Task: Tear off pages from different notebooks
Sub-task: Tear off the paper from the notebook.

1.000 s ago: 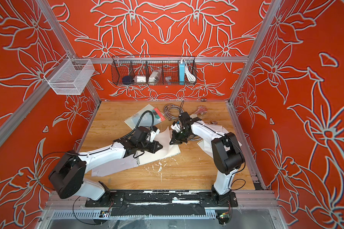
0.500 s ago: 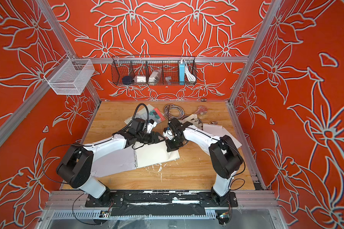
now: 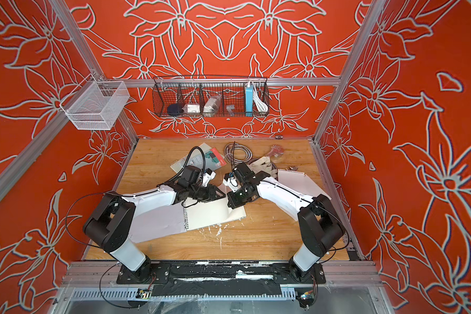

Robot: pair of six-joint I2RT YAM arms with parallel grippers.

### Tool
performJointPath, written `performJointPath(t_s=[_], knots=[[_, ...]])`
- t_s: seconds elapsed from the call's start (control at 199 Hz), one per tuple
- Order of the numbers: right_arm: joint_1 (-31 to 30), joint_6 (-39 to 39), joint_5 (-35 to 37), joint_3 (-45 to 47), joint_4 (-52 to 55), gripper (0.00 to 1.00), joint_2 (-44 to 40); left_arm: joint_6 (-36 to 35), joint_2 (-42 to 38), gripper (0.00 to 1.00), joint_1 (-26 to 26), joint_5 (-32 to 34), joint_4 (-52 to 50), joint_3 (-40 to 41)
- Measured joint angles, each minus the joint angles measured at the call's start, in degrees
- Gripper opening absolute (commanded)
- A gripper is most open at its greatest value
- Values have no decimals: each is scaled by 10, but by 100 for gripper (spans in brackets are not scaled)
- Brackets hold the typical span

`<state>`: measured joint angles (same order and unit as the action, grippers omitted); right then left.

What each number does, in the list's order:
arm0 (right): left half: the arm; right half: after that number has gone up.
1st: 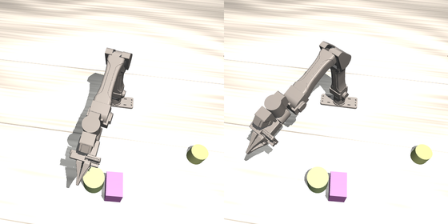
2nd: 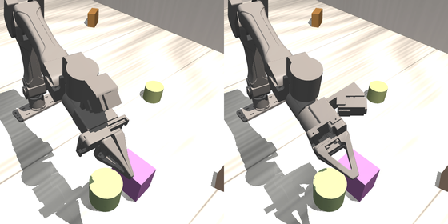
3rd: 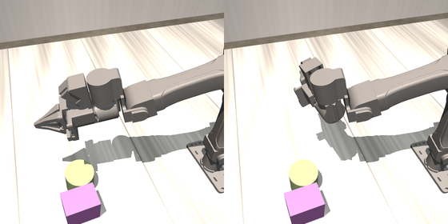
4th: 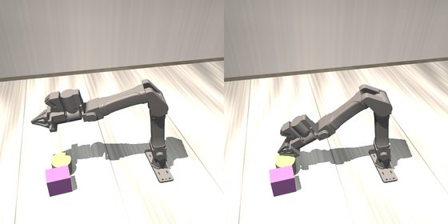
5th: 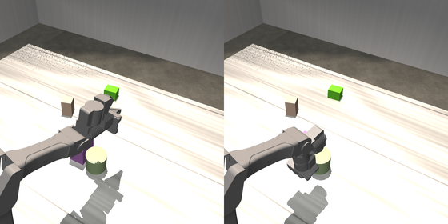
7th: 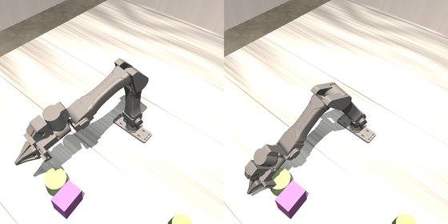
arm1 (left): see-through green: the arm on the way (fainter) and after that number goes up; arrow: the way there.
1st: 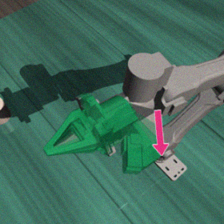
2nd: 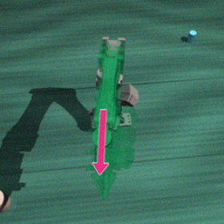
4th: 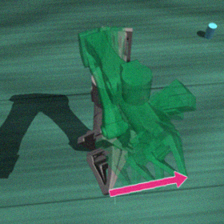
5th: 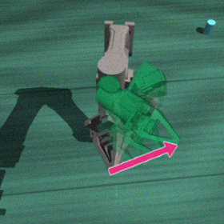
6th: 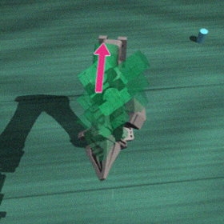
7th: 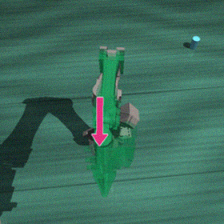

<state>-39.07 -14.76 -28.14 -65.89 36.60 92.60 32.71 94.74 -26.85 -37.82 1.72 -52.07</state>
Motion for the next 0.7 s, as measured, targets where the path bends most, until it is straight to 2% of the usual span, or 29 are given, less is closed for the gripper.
performJointPath(t_s=[0.346, 0.427, 0.577, 0.702], knots=[[-6, 0, -4, 3, -9, 0, 0, 17, 0, 41, 0, -15, 40, 12], [-7, 0, -4, 3, -9, 0, 0, 18, 0, 45, 0, -16, 43, 12], [-9, 0, -4, 3, -9, 0, 0, 20, 0, 46, 0, -18, 50, 12], [-10, 0, -5, 3, -9, 0, 0, 21, 0, 33, 0, -19, 53, 13]])
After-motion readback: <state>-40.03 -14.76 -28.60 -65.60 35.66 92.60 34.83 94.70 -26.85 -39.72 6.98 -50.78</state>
